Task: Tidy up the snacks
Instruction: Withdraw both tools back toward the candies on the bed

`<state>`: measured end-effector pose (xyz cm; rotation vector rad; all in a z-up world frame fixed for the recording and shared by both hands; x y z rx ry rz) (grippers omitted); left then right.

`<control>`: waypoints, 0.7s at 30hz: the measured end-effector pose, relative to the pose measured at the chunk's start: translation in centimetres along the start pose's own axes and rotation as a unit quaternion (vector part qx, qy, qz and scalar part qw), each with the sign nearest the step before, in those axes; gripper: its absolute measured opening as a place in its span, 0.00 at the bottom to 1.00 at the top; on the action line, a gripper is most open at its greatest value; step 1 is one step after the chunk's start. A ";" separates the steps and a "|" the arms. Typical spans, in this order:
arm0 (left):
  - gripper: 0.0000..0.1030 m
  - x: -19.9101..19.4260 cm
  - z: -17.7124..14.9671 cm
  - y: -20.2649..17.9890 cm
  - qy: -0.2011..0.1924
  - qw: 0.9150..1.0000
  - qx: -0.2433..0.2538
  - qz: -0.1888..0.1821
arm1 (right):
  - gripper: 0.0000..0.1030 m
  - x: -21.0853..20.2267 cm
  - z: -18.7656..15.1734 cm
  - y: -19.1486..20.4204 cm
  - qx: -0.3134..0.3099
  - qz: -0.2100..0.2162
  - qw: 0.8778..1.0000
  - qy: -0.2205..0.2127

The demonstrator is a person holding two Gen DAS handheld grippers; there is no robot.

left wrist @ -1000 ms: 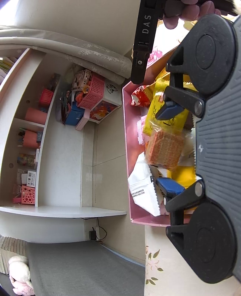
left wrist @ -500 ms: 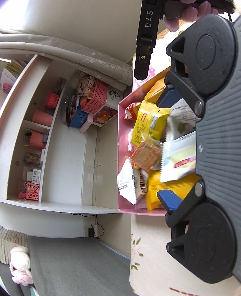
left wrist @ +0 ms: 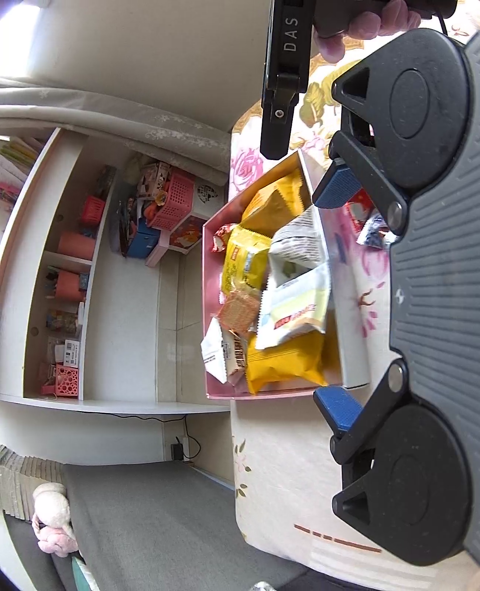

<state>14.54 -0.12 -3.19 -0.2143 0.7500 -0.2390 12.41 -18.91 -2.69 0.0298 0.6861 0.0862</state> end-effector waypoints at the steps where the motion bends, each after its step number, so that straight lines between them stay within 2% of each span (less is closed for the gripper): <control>1: 1.00 -0.2 -0.4 0.0 0.000 1.000 0.001 0.002 | 0.94 -0.2 -0.3 0.2 -0.005 -0.001 1.000 0.001; 8: 1.00 -0.5 -3.6 -0.2 0.008 1.000 0.023 0.006 | 0.94 -1.0 -3.5 0.8 -0.026 -0.001 1.000 0.006; 11: 1.00 0.0 -5.5 -0.6 0.024 0.998 0.061 -0.002 | 0.94 -0.5 -5.1 0.9 -0.071 -0.012 0.997 0.030; 15: 1.00 0.6 -7.5 -1.0 0.043 0.994 0.096 -0.009 | 0.94 0.0 -6.3 1.0 -0.107 -0.012 0.994 0.037; 21: 0.99 1.7 -8.5 -1.5 0.051 0.993 0.107 -0.026 | 0.94 1.0 -8.1 0.1 -0.126 -0.016 0.990 0.064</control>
Point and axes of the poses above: each gripper's, at about its wrist camera, not at the fingertips, and x roughly the way its jaws point, y to its left, z to its top, the point moved 7 cm from there along x, roughly the way its jaws point, and after that the axes turned 9 degrees about -x, right-handed, at the moved point
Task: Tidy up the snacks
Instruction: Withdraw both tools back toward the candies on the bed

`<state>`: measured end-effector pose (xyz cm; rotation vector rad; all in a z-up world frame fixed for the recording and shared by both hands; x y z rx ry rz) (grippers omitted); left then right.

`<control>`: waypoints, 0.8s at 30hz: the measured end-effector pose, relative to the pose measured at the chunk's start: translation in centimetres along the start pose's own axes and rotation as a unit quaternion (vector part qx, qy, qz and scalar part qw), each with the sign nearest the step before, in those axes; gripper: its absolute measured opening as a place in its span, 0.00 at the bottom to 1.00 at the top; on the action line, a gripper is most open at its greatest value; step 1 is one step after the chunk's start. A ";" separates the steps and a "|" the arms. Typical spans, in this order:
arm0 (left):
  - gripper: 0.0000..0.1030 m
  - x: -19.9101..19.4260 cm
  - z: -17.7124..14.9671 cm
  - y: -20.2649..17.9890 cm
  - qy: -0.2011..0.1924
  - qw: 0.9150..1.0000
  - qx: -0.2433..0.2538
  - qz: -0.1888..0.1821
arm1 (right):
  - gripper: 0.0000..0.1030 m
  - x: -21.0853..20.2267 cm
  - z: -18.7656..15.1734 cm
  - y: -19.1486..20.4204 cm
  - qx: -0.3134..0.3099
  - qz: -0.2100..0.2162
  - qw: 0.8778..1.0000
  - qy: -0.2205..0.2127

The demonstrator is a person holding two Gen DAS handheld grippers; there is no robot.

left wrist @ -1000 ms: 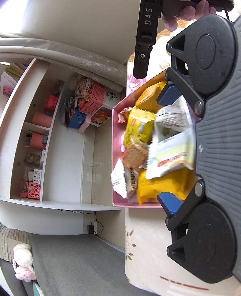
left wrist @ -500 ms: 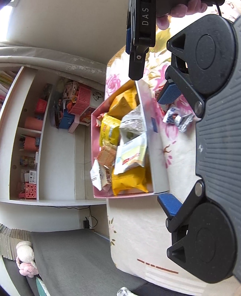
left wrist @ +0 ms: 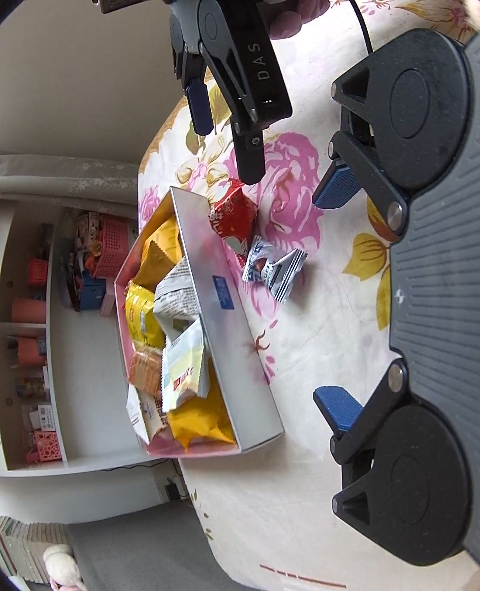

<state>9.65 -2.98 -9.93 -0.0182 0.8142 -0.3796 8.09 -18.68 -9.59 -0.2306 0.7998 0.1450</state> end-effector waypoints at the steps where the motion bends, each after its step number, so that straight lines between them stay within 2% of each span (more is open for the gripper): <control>1: 0.96 0.3 0.0 -0.1 0.001 1.000 0.000 -0.006 | 0.94 0.2 -0.3 -0.2 -0.001 0.000 1.000 0.002; 7: 0.79 2.1 0.3 -0.8 0.004 1.000 0.009 -0.022 | 0.94 1.4 -1.3 -1.0 0.023 0.014 0.999 0.018; 14: 0.68 3.1 1.0 -1.2 -0.009 1.000 0.003 -0.027 | 0.94 1.3 -0.8 -1.7 0.064 0.029 0.998 0.009; 17: 0.59 3.1 1.2 -1.5 -0.013 0.999 0.002 -0.031 | 0.94 1.4 -0.6 -1.6 0.070 0.036 0.997 0.009; 21: 0.37 3.2 1.4 -1.8 -0.013 0.999 -0.001 -0.034 | 0.94 1.7 -0.4 -1.3 0.077 0.046 0.996 0.009; 24: 0.34 3.1 1.3 -1.9 -0.011 0.999 0.000 -0.036 | 0.94 1.8 -0.2 -1.2 0.082 0.048 0.995 0.008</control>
Point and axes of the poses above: each gripper's, at about its wrist camera, not at the fingertips, and x roughly the way its jaws point, y to its left, z to its top, the point moved 7 cm from there along x, roughly the way its jaws point, and after that the axes turned 9 degrees about -x, right-handed, at the moved point
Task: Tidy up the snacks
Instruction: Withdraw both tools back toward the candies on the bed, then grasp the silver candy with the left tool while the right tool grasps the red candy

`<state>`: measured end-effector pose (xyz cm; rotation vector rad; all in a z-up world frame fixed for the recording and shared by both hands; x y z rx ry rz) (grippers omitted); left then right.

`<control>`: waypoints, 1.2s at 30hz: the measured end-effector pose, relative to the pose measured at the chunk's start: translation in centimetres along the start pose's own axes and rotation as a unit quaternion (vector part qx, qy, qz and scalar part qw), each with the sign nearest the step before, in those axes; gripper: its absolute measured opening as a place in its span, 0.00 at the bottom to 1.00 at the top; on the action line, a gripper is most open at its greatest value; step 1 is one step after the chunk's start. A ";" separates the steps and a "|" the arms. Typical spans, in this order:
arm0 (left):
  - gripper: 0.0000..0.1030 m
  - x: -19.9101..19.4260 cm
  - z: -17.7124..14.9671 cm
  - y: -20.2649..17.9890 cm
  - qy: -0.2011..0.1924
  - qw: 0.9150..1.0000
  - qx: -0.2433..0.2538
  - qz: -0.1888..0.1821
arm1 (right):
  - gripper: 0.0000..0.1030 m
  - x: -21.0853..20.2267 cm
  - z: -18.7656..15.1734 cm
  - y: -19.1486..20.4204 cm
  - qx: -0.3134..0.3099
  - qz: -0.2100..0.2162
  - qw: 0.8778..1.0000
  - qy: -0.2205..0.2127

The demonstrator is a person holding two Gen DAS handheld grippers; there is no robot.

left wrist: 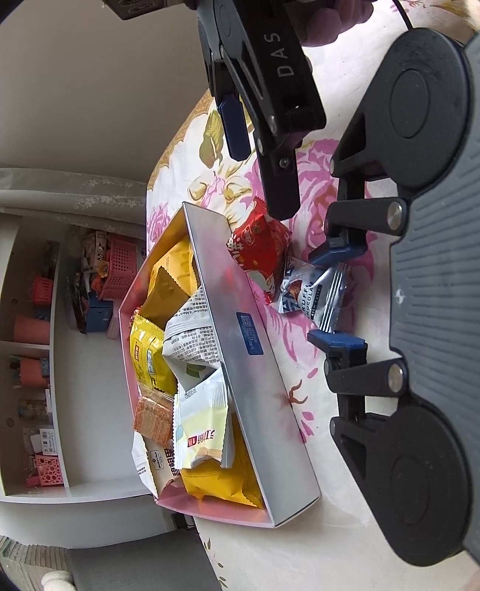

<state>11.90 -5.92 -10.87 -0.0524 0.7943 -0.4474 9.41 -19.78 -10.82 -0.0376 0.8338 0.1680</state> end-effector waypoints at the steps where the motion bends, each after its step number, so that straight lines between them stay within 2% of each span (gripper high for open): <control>1: 0.33 0.0 0.0 0.0 0.003 1.000 0.001 0.003 | 0.94 0.0 0.0 0.0 0.002 0.001 1.000 0.000; 10: 0.32 -1.3 -0.3 1.0 0.011 0.999 -0.002 0.042 | 0.94 0.5 0.3 1.0 -0.001 0.016 1.000 0.004; 16: 0.32 -2.3 -0.5 3.1 0.007 0.996 0.007 0.087 | 0.94 1.2 0.2 2.7 -0.012 0.046 0.999 0.019; 19: 0.33 -2.6 -0.6 4.3 0.008 0.995 -0.004 0.104 | 0.94 1.6 0.2 3.7 -0.024 0.051 0.998 0.022; 25: 0.34 -2.5 -0.6 5.0 0.011 0.995 -0.026 0.091 | 0.91 2.2 0.9 4.4 -0.024 0.033 0.999 0.008; 30: 0.43 -2.2 -0.6 4.4 0.014 0.996 -0.020 0.084 | 0.80 2.6 1.7 4.0 -0.005 0.021 1.000 0.000; 35: 0.42 -2.0 -0.4 4.2 0.015 0.996 -0.018 0.082 | 0.56 2.9 1.6 3.5 0.003 0.010 1.000 0.007; 36: 0.41 -2.0 -0.4 4.2 0.016 0.996 -0.019 0.082 | 0.54 3.0 1.6 3.4 0.005 0.008 1.000 0.008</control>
Point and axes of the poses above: each gripper's, at about its wrist camera, not at the fingertips, and x roughly the way its jaws point, y to its left, z to its top, the point moved 7 cm from there along x, roughly the way its jaws point, and after that the axes turned 9 degrees about -x, right-handed, at the moved point
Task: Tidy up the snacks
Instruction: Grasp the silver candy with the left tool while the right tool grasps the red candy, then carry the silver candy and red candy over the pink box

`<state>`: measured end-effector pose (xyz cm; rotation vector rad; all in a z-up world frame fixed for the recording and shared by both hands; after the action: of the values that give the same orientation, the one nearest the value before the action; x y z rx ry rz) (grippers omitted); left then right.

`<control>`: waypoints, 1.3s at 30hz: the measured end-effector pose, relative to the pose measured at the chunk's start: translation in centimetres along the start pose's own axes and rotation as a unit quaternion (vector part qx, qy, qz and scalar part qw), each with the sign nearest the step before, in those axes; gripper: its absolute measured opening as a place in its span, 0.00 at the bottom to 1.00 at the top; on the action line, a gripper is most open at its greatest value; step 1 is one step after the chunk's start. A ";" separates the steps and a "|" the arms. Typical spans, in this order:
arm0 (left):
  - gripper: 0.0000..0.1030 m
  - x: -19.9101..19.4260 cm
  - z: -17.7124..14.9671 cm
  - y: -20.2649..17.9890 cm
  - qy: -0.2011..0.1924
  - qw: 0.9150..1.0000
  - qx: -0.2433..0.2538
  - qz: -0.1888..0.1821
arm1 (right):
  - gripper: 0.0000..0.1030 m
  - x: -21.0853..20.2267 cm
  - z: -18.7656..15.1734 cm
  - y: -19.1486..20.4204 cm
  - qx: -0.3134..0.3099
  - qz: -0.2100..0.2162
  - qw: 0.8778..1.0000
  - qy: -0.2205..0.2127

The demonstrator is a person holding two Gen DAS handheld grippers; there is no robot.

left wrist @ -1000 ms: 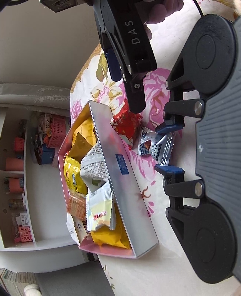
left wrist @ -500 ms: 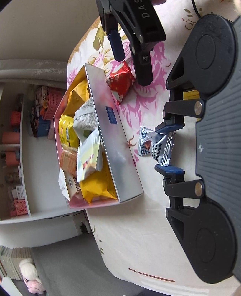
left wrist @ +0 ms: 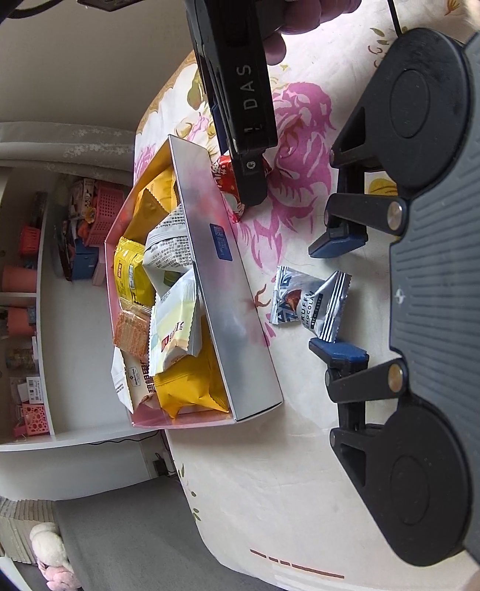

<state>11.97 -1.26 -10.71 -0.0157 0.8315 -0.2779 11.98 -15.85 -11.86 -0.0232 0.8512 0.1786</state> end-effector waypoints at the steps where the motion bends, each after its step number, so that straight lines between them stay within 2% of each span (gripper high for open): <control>1: 0.40 0.0 0.0 0.0 0.000 1.000 -0.001 0.000 | 0.47 0.0 0.0 -0.1 0.002 0.000 1.000 0.001; 2: 0.38 0.0 0.1 0.0 0.000 1.000 -0.002 0.000 | 0.39 0.0 0.0 -0.2 0.004 0.001 1.000 0.002; 3: 0.33 0.0 0.1 0.0 0.001 1.000 -0.002 -0.001 | 0.39 0.0 0.0 -0.3 0.006 0.001 1.000 0.003; 7: 0.32 -0.3 0.5 0.0 -0.003 1.000 -0.008 -0.008 | 0.29 -0.4 0.3 -0.3 0.011 0.010 1.000 -0.002; 20: 0.31 -2.0 1.4 -0.4 -0.009 0.999 -0.024 -0.026 | 0.29 -2.1 0.6 -0.4 0.024 0.019 0.999 -0.011; 21: 0.26 -2.2 1.6 -0.4 -0.011 0.999 -0.026 -0.028 | 0.29 -2.3 0.7 -0.4 0.025 0.020 0.999 -0.014; 23: 0.24 -2.7 1.9 -0.3 -0.013 0.999 -0.032 -0.031 | 0.29 -2.9 0.9 -0.4 0.029 0.024 0.999 -0.021; 32: 0.23 -4.7 3.3 0.1 -0.047 0.997 -0.050 -0.034 | 0.29 -5.0 2.3 -1.1 0.049 0.025 0.997 -0.054; 39: 0.23 -6.0 5.3 0.9 -0.084 0.993 -0.080 -0.032 | 0.29 -6.4 4.2 -2.1 0.089 0.035 0.992 -0.087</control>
<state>12.24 0.65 -2.88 -0.2127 0.6846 -0.2653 11.34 -18.44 -4.42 0.1862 0.6918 0.1668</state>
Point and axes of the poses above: each gripper's, at about its wrist camera, not at the fingertips, and x roughly the way its jaws point, y to its left, z to its top, the point moved 7 cm from there along x, roughly the way its jaws point, and after that the axes turned 9 degrees about -x, right-handed, at the moved point
